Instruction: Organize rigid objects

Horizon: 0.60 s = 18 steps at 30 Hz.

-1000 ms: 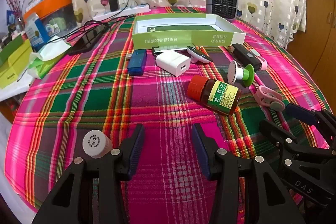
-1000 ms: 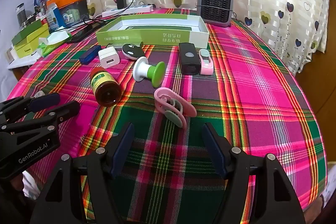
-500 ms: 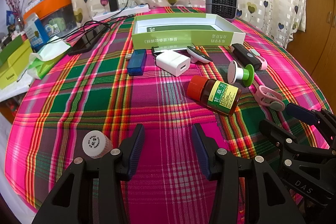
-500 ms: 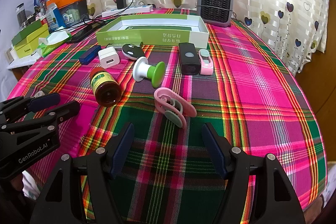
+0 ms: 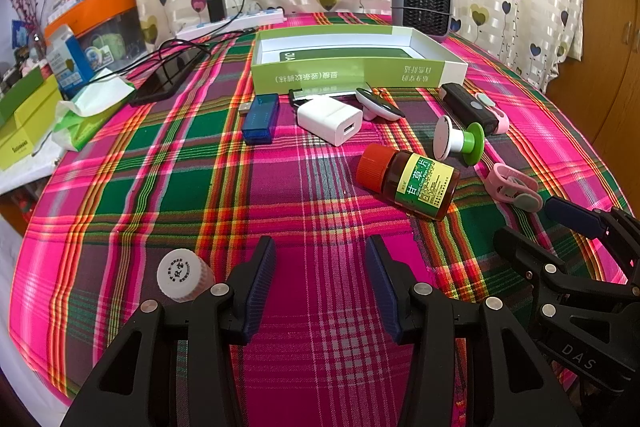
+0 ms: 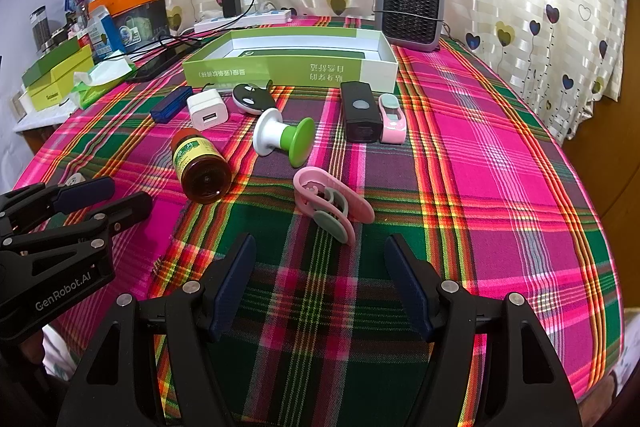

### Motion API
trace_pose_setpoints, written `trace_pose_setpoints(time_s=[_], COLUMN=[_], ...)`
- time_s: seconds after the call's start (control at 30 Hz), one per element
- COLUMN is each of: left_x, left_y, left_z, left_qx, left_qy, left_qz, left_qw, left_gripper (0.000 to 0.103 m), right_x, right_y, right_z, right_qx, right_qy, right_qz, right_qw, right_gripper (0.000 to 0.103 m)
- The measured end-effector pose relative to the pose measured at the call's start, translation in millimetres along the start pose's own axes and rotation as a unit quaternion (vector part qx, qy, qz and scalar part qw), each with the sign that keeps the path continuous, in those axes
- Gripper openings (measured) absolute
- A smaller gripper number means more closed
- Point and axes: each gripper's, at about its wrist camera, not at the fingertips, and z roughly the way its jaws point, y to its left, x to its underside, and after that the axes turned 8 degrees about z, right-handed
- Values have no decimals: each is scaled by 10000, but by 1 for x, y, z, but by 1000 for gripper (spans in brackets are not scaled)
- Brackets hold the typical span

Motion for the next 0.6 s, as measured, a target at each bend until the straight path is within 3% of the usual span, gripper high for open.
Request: trace_pose_setpoints(time_s=[0.6], left_x=[0], left_y=[2], left_z=[2], left_qx=[88], left_qy=[19], left_qz=[6], left_qw=[10000], left_gripper=[45], right_x=[0], right_y=[0], right_z=[0], right_qx=[-91], right_qy=[20], right_qz=[-34], right_qw=[10000], right_gripper=[67])
